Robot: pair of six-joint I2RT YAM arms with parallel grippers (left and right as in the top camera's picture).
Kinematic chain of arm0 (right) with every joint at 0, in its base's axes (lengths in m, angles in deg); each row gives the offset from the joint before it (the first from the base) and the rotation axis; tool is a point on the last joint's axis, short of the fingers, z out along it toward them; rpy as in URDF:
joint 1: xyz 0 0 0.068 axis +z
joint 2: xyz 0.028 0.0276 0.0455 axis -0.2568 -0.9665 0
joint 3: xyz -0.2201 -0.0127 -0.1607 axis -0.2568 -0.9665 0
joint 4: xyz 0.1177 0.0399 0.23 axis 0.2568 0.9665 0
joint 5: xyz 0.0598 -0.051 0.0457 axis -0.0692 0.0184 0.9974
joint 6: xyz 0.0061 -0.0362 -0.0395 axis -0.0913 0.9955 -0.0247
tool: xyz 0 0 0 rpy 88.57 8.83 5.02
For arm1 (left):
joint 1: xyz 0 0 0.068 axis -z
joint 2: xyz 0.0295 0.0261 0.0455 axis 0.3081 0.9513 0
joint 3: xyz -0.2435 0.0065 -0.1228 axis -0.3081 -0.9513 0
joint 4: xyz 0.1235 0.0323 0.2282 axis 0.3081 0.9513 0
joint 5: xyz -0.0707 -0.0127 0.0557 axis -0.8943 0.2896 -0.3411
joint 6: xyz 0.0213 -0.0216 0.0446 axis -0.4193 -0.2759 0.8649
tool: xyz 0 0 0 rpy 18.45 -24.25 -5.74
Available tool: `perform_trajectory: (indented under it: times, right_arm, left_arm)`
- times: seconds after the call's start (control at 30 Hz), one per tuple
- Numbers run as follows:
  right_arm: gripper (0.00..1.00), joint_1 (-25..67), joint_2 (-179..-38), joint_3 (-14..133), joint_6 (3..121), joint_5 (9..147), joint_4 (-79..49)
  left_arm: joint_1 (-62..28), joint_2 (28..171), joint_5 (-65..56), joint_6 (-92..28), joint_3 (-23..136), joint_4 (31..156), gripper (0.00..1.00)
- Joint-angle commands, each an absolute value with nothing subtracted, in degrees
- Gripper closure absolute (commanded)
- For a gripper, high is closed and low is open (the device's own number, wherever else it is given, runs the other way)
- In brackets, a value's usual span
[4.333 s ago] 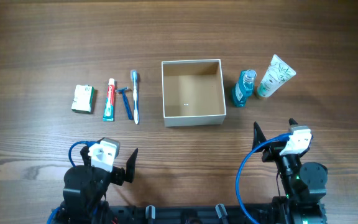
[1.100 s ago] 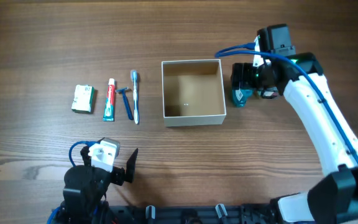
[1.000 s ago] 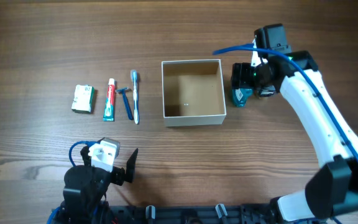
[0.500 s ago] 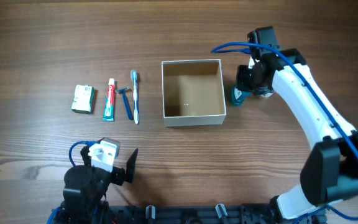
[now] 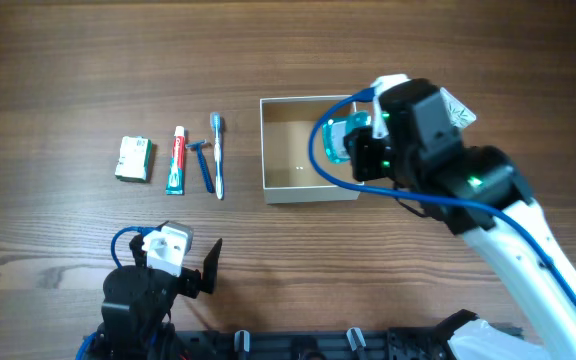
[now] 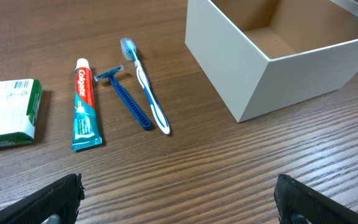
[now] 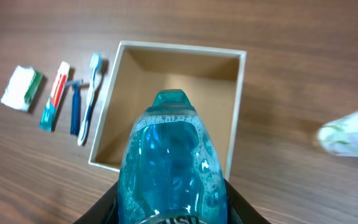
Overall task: Pack container
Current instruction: 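Lift the mouthwash bottle and lower it into the white box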
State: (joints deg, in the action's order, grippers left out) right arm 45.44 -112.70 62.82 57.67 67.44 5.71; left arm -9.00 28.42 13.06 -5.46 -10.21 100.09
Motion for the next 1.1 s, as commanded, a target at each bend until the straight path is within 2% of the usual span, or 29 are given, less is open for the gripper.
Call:
perform_trajectory:
  times: [0.0,0.17,0.27,0.43,0.47,0.5,0.53,0.63,0.8,0.87,1.0,1.07]
  right_arm:
    - [0.96,44.9,-120.7,64.0,54.8,65.9,3.7]
    - [0.95,41.9,-132.5,64.0,55.6,66.0,-1.8]
    - [0.84,40.8,-135.1,64.0,55.7,66.4,-5.0]
    - [0.83,39.9,-136.7,64.0,56.1,66.4,-9.2]
    - [0.75,39.9,-136.7,64.0,56.2,66.4,-9.5]
    - [0.52,39.9,-136.7,64.0,56.4,66.4,-9.8]
    - [0.41,39.9,-136.7,64.0,57.2,66.4,-9.8]
    - [0.36,40.0,-136.7,64.0,59.8,65.9,-9.6]
    - [0.36,40.0,-136.7,64.0,60.8,65.7,-9.3]
    - [0.33,40.0,-135.6,64.0,61.0,65.7,-8.4]
    - [0.29,40.0,-128.7,65.4,61.0,65.7,-5.9]
    - [0.24,39.9,-120.7,66.8,61.2,64.3,-4.2]
  left_arm:
    - [-8.7,27.9,11.1,-4.8,-11.1,100.4,0.00]
    - [-8.7,27.9,11.1,-4.8,-11.1,100.4,0.00]
    - [-8.7,27.9,11.1,-4.8,-11.1,100.4,0.00]
    - [-8.7,27.9,11.1,-4.8,-11.1,100.4,0.00]
    - [-8.7,27.9,11.1,-4.8,-11.1,100.4,0.00]
    - [-8.7,27.9,11.1,-4.8,-11.1,100.4,0.00]
    - [-8.7,27.9,11.1,-4.8,-11.1,100.4,0.00]
    - [-8.7,27.9,11.1,-4.8,-11.1,100.4,0.00]
    - [-8.7,27.9,11.1,-4.8,-11.1,100.4,0.00]
    - [-8.7,27.9,11.1,-4.8,-11.1,100.4,0.00]
    - [-8.7,27.9,11.1,-4.8,-11.1,100.4,0.00]
    - [-8.7,27.9,11.1,-4.8,-11.1,100.4,0.00]
